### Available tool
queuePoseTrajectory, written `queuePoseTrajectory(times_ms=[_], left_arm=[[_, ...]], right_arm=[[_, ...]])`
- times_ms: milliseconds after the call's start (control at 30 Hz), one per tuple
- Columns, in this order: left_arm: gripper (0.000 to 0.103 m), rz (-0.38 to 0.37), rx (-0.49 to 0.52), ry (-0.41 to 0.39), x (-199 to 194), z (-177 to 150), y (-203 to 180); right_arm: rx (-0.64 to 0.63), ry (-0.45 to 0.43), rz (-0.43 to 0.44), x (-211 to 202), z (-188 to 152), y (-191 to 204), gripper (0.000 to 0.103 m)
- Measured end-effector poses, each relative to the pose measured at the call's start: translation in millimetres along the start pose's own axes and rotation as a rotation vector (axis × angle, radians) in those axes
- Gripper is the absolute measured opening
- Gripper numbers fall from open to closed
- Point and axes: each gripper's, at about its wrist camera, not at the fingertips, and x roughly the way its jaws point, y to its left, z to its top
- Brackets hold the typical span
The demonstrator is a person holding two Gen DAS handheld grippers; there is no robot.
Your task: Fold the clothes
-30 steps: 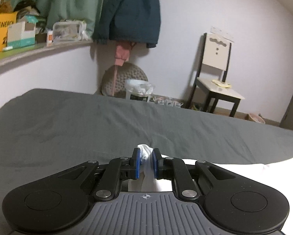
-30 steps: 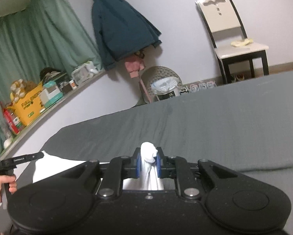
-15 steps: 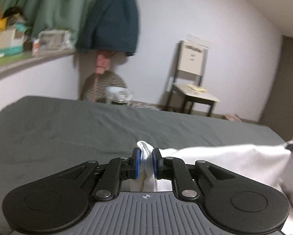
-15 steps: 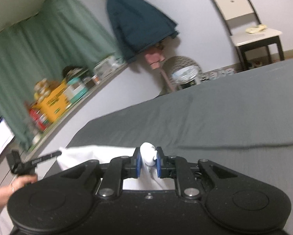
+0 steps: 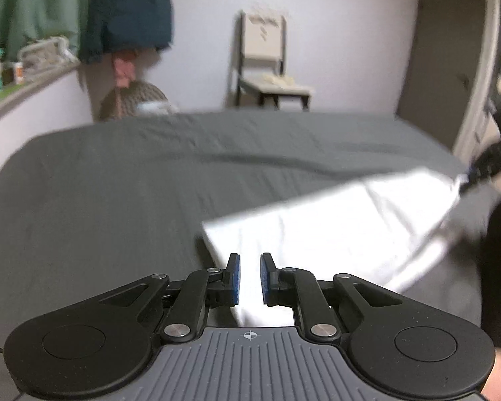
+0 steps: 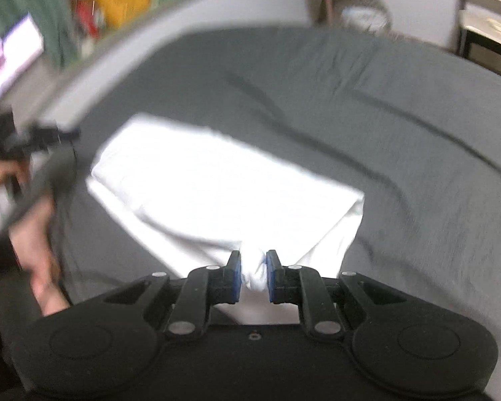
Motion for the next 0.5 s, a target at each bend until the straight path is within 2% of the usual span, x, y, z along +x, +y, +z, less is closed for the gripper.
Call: queuePoseTrajectory(times_ms=[100, 167, 200, 233, 267, 300, 333, 367, 500], left_arm=[[0.013, 0.018, 0.150, 0.078, 7.6, -11.6, -21.1], [0.013, 0.014, 0.267, 0.097, 9.2, -13.3, -36.1], [0.017, 0.026, 0.331, 0.097, 10.8, -12.6, -44.6], [0.031, 0.046, 0.398, 0.098, 12.4, -13.0, -53.0], [0.041, 0.083, 0.470, 0.090, 12.9, -15.1, -63.5], [0.062, 0.108, 0.530, 0.083, 14.2, -15.8, -70.3], [0.071, 0.133, 0.591, 0.076, 15.6, -16.6, -77.2], [0.071, 0.149, 0.677, 0.070, 18.3, -17.4, -84.4], [0.071, 0.204, 0.956, 0.127, 30.8, -26.0, -107.9]], right_arm=[[-0.064, 0.098, -0.087, 20.9, -0.5, 12.9, 0.019], [-0.149, 0.145, -0.168, 30.4, -4.7, 26.7, 0.025], [-0.192, 0.163, -0.206, 34.3, -7.3, 34.0, 0.028], [-0.238, 0.169, -0.239, 36.4, -11.1, 42.1, 0.036], [-0.285, 0.171, -0.271, 38.3, -14.8, 50.1, 0.042], [-0.336, 0.165, -0.300, 39.9, -18.5, 58.2, 0.044], [-0.386, 0.159, -0.330, 41.5, -22.2, 66.3, 0.048], [-0.436, 0.153, -0.359, 43.1, -25.9, 74.3, 0.049], [-0.629, 0.149, -0.444, 54.5, -37.8, 101.2, 0.053]])
